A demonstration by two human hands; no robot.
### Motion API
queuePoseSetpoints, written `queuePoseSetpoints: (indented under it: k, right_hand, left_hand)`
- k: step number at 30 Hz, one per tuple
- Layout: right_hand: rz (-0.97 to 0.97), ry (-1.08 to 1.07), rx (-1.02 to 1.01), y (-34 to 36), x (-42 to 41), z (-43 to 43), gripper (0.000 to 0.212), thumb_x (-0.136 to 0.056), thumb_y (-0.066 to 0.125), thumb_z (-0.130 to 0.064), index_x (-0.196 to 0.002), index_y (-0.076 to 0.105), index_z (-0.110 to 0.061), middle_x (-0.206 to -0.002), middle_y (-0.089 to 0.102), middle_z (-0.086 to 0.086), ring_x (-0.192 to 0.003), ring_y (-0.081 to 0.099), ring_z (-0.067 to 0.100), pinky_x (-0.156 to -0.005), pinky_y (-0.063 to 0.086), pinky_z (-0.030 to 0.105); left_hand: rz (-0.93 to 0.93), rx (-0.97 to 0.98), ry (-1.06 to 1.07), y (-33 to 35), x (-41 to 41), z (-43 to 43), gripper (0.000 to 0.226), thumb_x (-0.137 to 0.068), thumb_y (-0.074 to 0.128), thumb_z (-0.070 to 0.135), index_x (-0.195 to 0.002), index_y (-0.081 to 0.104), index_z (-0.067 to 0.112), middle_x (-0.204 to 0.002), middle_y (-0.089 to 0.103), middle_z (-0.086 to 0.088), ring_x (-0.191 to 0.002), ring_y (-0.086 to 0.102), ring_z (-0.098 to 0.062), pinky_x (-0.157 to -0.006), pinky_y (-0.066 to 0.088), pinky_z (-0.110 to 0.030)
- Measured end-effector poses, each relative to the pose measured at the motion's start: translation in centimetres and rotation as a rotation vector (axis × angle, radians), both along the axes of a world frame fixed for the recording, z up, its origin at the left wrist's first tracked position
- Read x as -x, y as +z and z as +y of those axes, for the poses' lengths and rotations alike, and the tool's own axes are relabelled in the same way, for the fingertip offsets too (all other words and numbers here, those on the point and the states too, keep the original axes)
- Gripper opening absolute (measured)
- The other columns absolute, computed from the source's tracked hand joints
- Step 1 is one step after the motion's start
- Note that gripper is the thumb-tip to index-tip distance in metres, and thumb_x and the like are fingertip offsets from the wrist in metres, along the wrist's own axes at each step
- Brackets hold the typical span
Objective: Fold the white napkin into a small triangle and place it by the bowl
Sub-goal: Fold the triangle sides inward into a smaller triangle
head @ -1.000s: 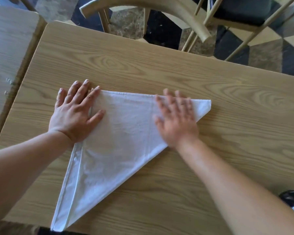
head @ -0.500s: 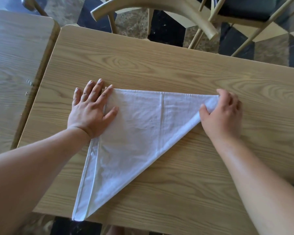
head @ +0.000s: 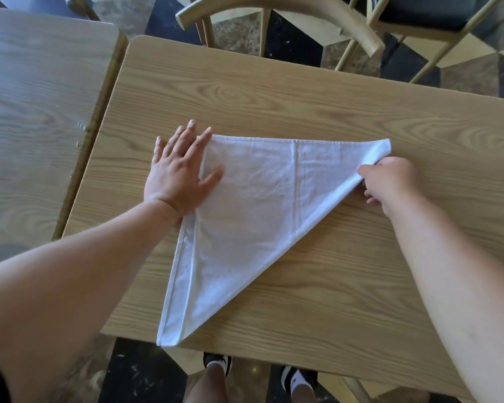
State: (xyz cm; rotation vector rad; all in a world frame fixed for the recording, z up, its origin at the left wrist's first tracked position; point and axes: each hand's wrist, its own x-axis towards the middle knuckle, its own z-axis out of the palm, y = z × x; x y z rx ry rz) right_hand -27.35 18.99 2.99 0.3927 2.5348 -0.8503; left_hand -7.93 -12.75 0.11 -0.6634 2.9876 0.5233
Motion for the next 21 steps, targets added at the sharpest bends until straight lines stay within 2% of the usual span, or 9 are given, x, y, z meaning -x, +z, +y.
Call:
queuePoseSetpoints:
  k: [3,7,9,13,16,19,21]
  right_hand:
    - [0.04,-0.041,0.048,0.5,1.1,0.9,0.019,-0.092,0.058,-0.01,-0.073,0.056,-0.012,-0.075,0.062,0.014,-0.058,0.06,0.026,-0.05,0.05,0.034]
    - [0.184,-0.04,0.082,1.3,2.1,1.5,0.006,-0.085,0.061,-0.017,-0.083,0.056,-0.014,-0.084,0.059,0.009,-0.075,0.056,0.026,-0.064,0.046,0.034]
    - [0.277,0.021,0.088,2.0,1.1,1.0,0.01,-0.085,0.063,-0.02,-0.093,0.061,-0.014,-0.09,0.062,0.005,-0.08,0.056,0.023,-0.069,0.041,0.031]
    - [0.506,0.297,0.115,3.9,-4.7,-1.4,0.007,-0.091,0.066,-0.02,-0.093,0.06,-0.017,-0.084,0.064,-0.002,-0.075,0.057,0.017,-0.067,0.037,0.025]
    - [0.608,0.58,0.18,4.2,-9.5,-2.5,0.009,-0.089,0.068,-0.015,-0.094,0.062,-0.015,-0.093,0.066,0.001,-0.082,0.059,0.015,-0.072,0.041,0.025]
    - [0.715,0.8,0.193,4.1,-13.8,-3.3,0.014,-0.08,0.071,-0.008,-0.092,0.063,-0.01,-0.095,0.063,0.006,-0.091,0.059,0.027,-0.081,0.044,0.03]
    - [0.772,0.893,0.2,4.1,-16.2,-3.7,0.015,-0.077,0.072,-0.006,-0.09,0.064,-0.007,-0.094,0.063,0.008,-0.091,0.058,0.029,-0.082,0.046,0.033]
  left_hand:
    - [0.01,0.007,-0.107,0.1,-1.9,-0.1,0.087,-0.087,0.044,0.08,-0.164,0.029,0.042,-0.177,0.018,-0.003,-0.164,0.013,-0.023,-0.133,0.002,-0.053]
    - [-0.006,0.057,-0.174,-0.4,-4.6,1.2,0.089,-0.086,0.041,0.087,-0.162,0.032,0.043,-0.176,0.022,-0.004,-0.164,0.01,-0.025,-0.132,0.004,-0.057]
    - [0.02,0.061,-0.16,-0.6,-5.3,2.0,0.088,-0.087,0.043,0.086,-0.161,0.035,0.04,-0.175,0.026,-0.003,-0.164,0.011,-0.025,-0.132,0.005,-0.057]
    - [0.075,0.041,-0.117,-0.9,-5.8,2.3,0.085,-0.089,0.049,0.081,-0.157,0.044,0.032,-0.172,0.033,-0.003,-0.163,0.017,-0.023,-0.132,0.008,-0.055]
    - [0.089,0.032,-0.123,-1.0,-6.1,2.4,0.082,-0.089,0.05,0.08,-0.153,0.049,0.028,-0.17,0.037,-0.003,-0.162,0.019,-0.024,-0.132,0.008,-0.055]
    - [0.129,0.008,-0.115,-1.2,-7.6,3.0,0.078,-0.09,0.054,0.076,-0.15,0.053,0.027,-0.168,0.041,-0.002,-0.161,0.024,-0.024,-0.132,0.011,-0.055]
    - [0.156,-0.001,-0.102,-1.3,-9.0,3.6,0.073,-0.091,0.055,0.073,-0.147,0.056,0.026,-0.166,0.044,-0.003,-0.16,0.027,-0.025,-0.131,0.015,-0.056]
